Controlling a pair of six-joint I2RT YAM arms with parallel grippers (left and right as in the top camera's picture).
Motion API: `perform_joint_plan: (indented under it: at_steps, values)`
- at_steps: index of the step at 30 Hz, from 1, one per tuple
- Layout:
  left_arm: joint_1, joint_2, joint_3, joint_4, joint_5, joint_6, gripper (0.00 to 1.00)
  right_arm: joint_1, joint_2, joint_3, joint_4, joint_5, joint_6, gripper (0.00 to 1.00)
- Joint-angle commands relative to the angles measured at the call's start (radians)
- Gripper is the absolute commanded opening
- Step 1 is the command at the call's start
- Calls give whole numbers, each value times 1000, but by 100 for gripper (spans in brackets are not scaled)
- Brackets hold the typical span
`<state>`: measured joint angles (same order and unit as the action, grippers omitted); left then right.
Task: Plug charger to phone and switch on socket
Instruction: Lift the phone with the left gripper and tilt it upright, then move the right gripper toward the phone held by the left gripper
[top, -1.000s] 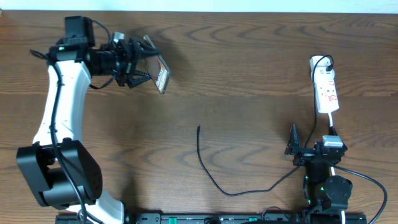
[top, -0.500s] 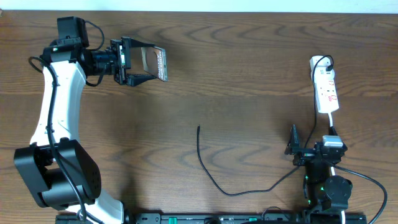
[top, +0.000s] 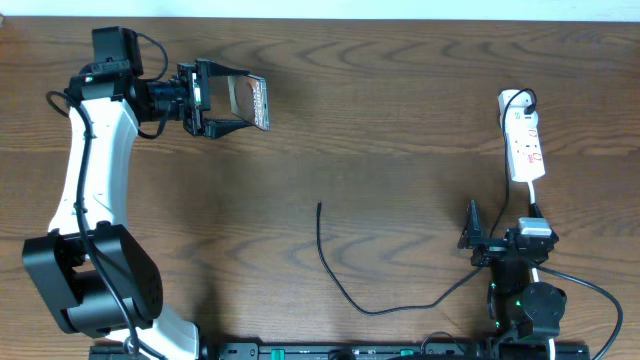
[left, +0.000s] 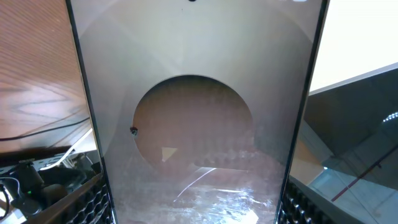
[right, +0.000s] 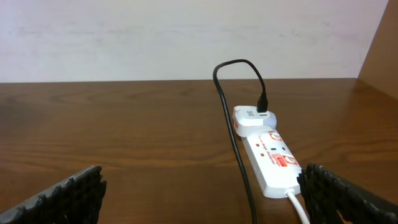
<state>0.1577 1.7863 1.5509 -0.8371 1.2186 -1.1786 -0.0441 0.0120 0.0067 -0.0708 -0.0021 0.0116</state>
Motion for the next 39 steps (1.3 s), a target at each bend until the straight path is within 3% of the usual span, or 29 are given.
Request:
perform_joint_plan:
  at_steps: [1,21,28,35,39]
  values:
    - [3,-29,24,2,53,11,7,6,-5,-1,-5,11,10,99]
    - [3,-28,24,2,45,86,7,6,-5,-1,12,-10,53,99]
    - [2,-28,24,-13,-149,113,7,6,-5,0,43,-69,340,99]
    - [-30,-28,24,-141,-453,112,7,6,-1,53,66,-169,344,99]
    - [-59,-28,24,-143,-518,108,8,6,63,159,23,-193,344,99]
